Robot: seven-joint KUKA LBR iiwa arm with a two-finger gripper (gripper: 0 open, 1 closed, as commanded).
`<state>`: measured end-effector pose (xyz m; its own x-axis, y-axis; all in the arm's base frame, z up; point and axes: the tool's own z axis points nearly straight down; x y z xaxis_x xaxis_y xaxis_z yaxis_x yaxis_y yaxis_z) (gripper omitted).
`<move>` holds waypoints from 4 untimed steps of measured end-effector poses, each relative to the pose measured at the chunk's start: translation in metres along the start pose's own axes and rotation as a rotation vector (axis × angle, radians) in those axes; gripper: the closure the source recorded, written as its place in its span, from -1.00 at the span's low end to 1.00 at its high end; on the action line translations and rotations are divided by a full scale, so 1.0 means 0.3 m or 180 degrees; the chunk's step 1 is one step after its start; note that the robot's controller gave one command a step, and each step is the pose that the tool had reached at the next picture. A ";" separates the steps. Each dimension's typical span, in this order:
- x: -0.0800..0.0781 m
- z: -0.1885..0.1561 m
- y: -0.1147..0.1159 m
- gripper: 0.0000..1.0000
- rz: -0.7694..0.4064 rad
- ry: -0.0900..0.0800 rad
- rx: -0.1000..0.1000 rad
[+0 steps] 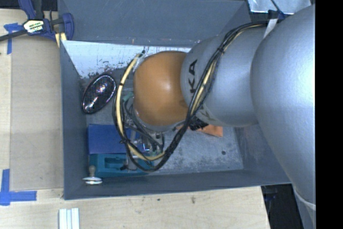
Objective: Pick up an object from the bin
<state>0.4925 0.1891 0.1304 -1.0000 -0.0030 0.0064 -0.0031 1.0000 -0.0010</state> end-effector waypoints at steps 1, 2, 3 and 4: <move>-0.008 -0.014 -0.003 -1.00 0.0011 -0.0025 -0.0006; -0.099 0.085 -0.137 -1.00 -0.0056 -0.0027 -0.0007; -0.109 0.123 -0.203 -1.00 -0.0030 -0.0056 -0.0020; -0.185 0.030 -0.286 -1.00 0.0041 -0.0025 -0.0012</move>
Offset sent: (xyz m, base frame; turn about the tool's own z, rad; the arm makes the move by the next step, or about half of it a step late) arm 0.0374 -0.0559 -0.0364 -0.0175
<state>0.5483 0.1036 0.1211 -1.0000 0.0098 -0.0014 0.0098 0.9999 0.0027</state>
